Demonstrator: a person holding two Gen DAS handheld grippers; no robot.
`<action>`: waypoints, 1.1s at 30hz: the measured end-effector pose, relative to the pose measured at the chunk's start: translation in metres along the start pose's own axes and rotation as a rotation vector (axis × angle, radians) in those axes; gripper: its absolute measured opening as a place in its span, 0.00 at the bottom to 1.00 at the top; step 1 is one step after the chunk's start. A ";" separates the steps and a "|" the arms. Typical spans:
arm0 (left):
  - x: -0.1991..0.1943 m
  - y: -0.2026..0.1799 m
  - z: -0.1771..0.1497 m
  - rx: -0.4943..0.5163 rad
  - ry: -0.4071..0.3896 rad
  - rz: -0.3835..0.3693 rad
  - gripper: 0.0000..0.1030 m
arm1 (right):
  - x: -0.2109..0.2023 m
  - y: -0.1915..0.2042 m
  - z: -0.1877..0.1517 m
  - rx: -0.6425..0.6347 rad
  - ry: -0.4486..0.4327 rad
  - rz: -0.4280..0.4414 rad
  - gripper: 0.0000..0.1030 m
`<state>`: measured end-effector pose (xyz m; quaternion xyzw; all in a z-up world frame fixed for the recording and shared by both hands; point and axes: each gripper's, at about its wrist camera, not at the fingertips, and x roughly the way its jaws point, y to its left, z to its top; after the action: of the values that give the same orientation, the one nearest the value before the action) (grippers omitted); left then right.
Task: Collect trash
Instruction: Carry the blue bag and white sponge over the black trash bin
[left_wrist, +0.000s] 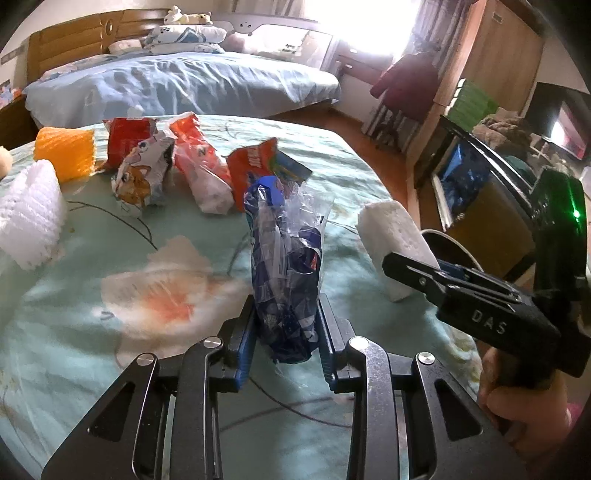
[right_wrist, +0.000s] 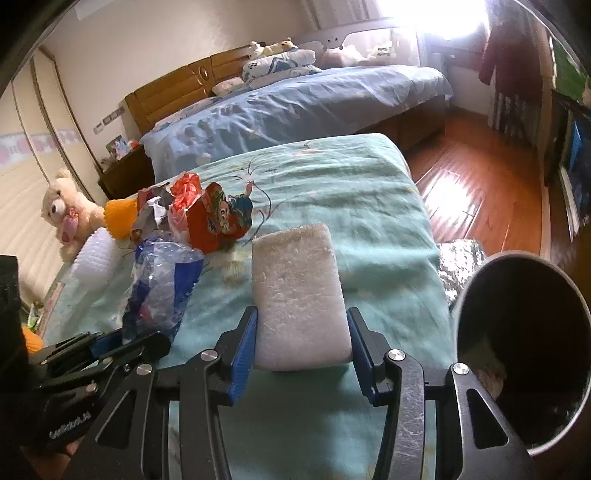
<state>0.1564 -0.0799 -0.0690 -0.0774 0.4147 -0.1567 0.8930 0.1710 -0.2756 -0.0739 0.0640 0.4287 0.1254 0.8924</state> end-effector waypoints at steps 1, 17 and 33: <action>-0.001 -0.002 -0.001 0.003 0.000 -0.003 0.27 | -0.004 -0.002 -0.003 0.009 -0.002 0.002 0.46; -0.013 -0.063 -0.014 0.107 0.004 -0.073 0.27 | -0.061 -0.045 -0.030 0.142 -0.065 -0.009 0.47; 0.000 -0.120 -0.019 0.205 0.052 -0.131 0.27 | -0.095 -0.095 -0.050 0.260 -0.107 -0.066 0.47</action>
<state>0.1157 -0.1929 -0.0487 -0.0084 0.4137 -0.2582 0.8730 0.0907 -0.3932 -0.0548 0.1716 0.3950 0.0361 0.9018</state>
